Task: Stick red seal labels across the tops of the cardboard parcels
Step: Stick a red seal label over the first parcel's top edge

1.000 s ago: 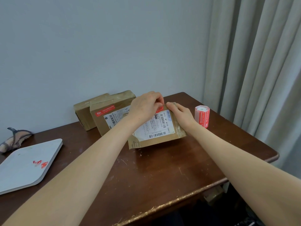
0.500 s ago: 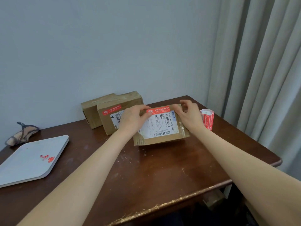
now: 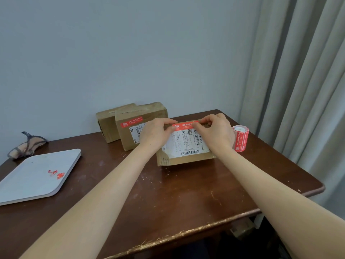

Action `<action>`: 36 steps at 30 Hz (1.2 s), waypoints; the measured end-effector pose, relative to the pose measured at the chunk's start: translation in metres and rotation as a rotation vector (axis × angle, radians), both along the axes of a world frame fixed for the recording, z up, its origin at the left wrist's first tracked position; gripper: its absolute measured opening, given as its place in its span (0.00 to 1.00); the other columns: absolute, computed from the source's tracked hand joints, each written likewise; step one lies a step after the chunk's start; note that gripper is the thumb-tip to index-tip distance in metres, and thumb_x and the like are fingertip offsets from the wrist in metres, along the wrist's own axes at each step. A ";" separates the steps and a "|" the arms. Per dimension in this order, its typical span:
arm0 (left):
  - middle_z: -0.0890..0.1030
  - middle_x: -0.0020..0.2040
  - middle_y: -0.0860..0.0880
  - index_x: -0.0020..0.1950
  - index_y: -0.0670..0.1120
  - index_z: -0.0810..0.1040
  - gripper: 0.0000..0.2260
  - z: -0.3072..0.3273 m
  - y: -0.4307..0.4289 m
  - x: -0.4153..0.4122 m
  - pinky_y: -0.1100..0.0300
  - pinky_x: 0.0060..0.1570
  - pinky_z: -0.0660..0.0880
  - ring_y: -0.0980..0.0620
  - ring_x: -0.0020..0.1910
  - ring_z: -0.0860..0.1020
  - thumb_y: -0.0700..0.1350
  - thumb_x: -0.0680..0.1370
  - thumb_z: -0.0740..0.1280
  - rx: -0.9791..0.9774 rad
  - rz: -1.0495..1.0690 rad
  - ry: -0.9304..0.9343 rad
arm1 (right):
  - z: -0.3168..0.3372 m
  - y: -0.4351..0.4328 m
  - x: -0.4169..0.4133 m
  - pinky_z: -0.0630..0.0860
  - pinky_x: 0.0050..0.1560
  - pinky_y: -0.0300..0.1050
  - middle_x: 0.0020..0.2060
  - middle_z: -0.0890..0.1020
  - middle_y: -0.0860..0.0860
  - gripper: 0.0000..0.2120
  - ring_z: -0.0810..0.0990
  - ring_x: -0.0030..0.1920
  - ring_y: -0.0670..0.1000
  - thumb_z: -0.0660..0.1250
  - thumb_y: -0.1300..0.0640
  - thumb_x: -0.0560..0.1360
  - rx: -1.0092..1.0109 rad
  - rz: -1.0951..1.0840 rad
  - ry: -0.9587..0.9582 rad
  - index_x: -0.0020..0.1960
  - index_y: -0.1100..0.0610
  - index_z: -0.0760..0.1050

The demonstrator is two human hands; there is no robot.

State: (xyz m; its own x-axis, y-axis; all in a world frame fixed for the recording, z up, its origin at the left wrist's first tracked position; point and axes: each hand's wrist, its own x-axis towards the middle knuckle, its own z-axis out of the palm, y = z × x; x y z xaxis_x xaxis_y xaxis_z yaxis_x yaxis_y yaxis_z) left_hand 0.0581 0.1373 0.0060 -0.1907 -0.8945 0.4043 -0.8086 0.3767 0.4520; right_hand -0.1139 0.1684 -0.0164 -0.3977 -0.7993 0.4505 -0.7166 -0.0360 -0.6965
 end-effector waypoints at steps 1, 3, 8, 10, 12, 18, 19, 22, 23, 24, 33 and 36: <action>0.81 0.57 0.55 0.61 0.57 0.79 0.12 0.000 0.000 0.000 0.59 0.46 0.72 0.54 0.56 0.77 0.52 0.79 0.63 0.003 0.005 0.003 | 0.000 -0.001 0.001 0.69 0.40 0.42 0.49 0.74 0.45 0.09 0.75 0.50 0.46 0.69 0.42 0.73 0.012 -0.003 -0.012 0.46 0.46 0.79; 0.81 0.57 0.55 0.61 0.57 0.78 0.12 0.000 0.000 0.000 0.60 0.44 0.72 0.53 0.54 0.78 0.52 0.79 0.62 0.009 0.011 0.011 | 0.000 -0.002 0.003 0.69 0.39 0.42 0.49 0.73 0.45 0.07 0.76 0.50 0.47 0.68 0.44 0.74 0.032 -0.008 -0.034 0.46 0.47 0.79; 0.80 0.60 0.55 0.61 0.56 0.78 0.12 0.000 0.001 -0.001 0.61 0.45 0.69 0.53 0.57 0.76 0.49 0.80 0.60 0.008 0.003 0.018 | -0.002 -0.004 0.003 0.73 0.42 0.43 0.49 0.71 0.45 0.06 0.75 0.51 0.48 0.68 0.45 0.75 0.031 0.006 -0.074 0.44 0.46 0.76; 0.79 0.61 0.54 0.62 0.55 0.78 0.12 0.000 0.001 0.000 0.61 0.47 0.69 0.53 0.60 0.75 0.49 0.81 0.60 0.008 -0.001 0.012 | -0.003 -0.003 0.003 0.74 0.43 0.44 0.49 0.71 0.45 0.06 0.75 0.51 0.48 0.68 0.45 0.75 0.026 0.013 -0.080 0.43 0.46 0.76; 0.79 0.61 0.54 0.62 0.55 0.78 0.12 0.000 0.001 0.000 0.61 0.48 0.68 0.52 0.61 0.75 0.49 0.81 0.60 0.011 -0.003 0.010 | -0.004 -0.003 0.003 0.76 0.44 0.45 0.49 0.71 0.44 0.06 0.75 0.51 0.47 0.68 0.45 0.75 0.021 0.019 -0.084 0.43 0.45 0.75; 0.79 0.62 0.54 0.62 0.56 0.78 0.12 0.001 0.002 0.001 0.60 0.48 0.71 0.53 0.60 0.76 0.50 0.80 0.61 0.036 -0.005 0.026 | -0.005 -0.001 0.003 0.76 0.44 0.45 0.49 0.71 0.44 0.05 0.75 0.53 0.47 0.68 0.45 0.75 0.013 0.042 -0.106 0.42 0.45 0.76; 0.79 0.62 0.54 0.62 0.56 0.78 0.12 0.002 0.002 0.001 0.60 0.47 0.71 0.53 0.58 0.76 0.50 0.80 0.61 0.043 -0.006 0.031 | -0.005 0.000 0.003 0.75 0.43 0.43 0.50 0.71 0.44 0.05 0.74 0.53 0.47 0.68 0.45 0.75 0.012 0.048 -0.112 0.43 0.45 0.76; 0.80 0.60 0.55 0.61 0.56 0.78 0.12 0.003 0.002 0.000 0.60 0.45 0.72 0.55 0.54 0.77 0.49 0.80 0.61 0.055 -0.012 0.044 | -0.004 0.002 0.002 0.70 0.40 0.40 0.51 0.71 0.44 0.05 0.74 0.53 0.47 0.68 0.46 0.75 0.011 0.063 -0.119 0.44 0.46 0.77; 0.80 0.60 0.55 0.61 0.56 0.79 0.12 0.004 0.003 0.000 0.60 0.45 0.73 0.55 0.53 0.77 0.49 0.80 0.61 0.058 -0.014 0.047 | -0.004 0.002 0.002 0.71 0.41 0.40 0.51 0.72 0.44 0.05 0.74 0.52 0.47 0.68 0.46 0.75 0.009 0.065 -0.123 0.44 0.46 0.77; 0.80 0.60 0.55 0.61 0.56 0.79 0.12 0.004 0.003 0.000 0.59 0.45 0.73 0.55 0.53 0.77 0.49 0.80 0.61 0.061 -0.015 0.050 | -0.004 0.003 0.002 0.72 0.41 0.40 0.51 0.72 0.45 0.06 0.75 0.52 0.47 0.68 0.46 0.75 0.007 0.069 -0.128 0.44 0.47 0.78; 0.79 0.62 0.55 0.62 0.56 0.78 0.12 0.006 0.008 0.000 0.60 0.47 0.70 0.54 0.60 0.75 0.49 0.80 0.61 0.075 -0.014 0.062 | -0.005 0.007 0.000 0.77 0.49 0.47 0.51 0.72 0.45 0.05 0.74 0.54 0.47 0.69 0.47 0.75 -0.002 0.111 -0.178 0.43 0.47 0.78; 0.77 0.64 0.54 0.62 0.55 0.78 0.12 0.007 0.011 0.000 0.60 0.50 0.67 0.52 0.64 0.73 0.48 0.80 0.61 0.075 -0.009 0.067 | -0.005 0.009 0.000 0.77 0.50 0.48 0.52 0.72 0.45 0.04 0.74 0.55 0.48 0.69 0.47 0.75 -0.005 0.125 -0.185 0.42 0.46 0.77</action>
